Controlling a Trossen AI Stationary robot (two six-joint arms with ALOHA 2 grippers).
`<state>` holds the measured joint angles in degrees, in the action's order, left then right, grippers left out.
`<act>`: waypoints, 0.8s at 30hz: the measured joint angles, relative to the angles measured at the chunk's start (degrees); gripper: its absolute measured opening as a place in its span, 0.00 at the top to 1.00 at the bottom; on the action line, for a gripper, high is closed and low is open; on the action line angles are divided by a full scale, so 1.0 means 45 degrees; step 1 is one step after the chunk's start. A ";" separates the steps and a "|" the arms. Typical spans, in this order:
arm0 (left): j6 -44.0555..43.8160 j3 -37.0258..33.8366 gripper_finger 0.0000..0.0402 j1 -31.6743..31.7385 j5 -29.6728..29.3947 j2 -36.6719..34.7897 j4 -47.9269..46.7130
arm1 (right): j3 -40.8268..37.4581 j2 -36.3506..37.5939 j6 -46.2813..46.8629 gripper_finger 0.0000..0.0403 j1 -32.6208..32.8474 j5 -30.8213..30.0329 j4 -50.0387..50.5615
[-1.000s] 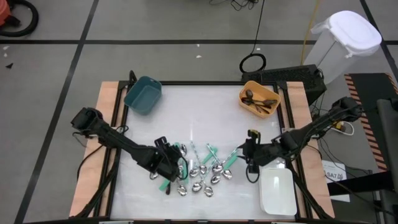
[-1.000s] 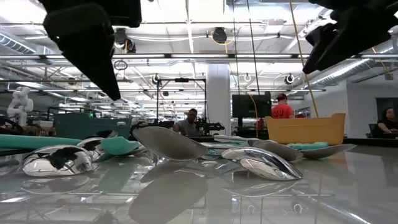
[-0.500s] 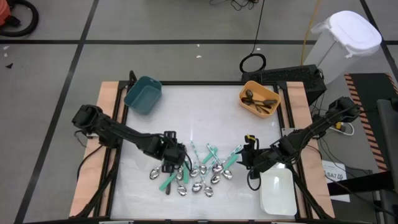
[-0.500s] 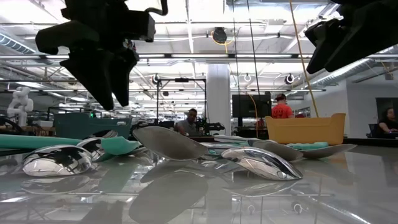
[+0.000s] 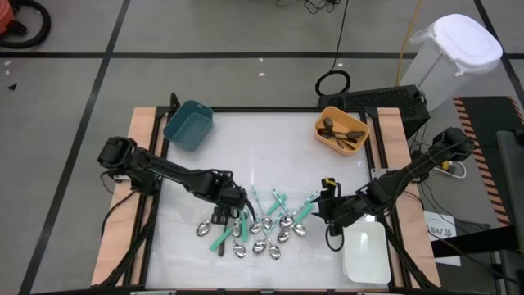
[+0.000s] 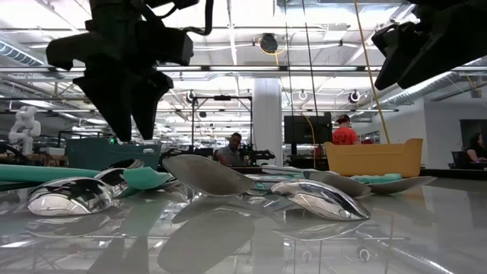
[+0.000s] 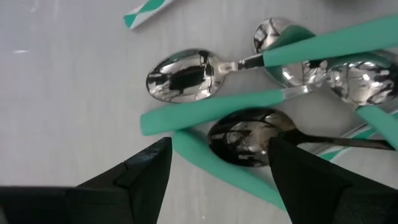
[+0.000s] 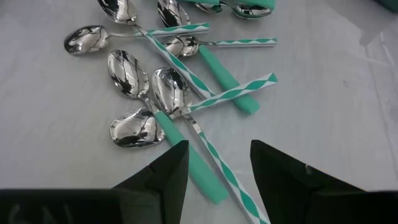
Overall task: Sort silverware by color (type)
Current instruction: Put the black spoon into the yellow bin
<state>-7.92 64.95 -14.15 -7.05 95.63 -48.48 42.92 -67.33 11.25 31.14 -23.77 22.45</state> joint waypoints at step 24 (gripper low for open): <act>0.0563 -0.1106 0.34 0.0233 0.0348 0.0000 0.1611 | 0.0000 0.0000 -0.0034 0.58 0.0000 0.0006 -0.0214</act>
<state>-5.39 59.97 -13.10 -5.48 95.64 -41.24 42.92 -67.33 11.09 31.14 -23.74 21.49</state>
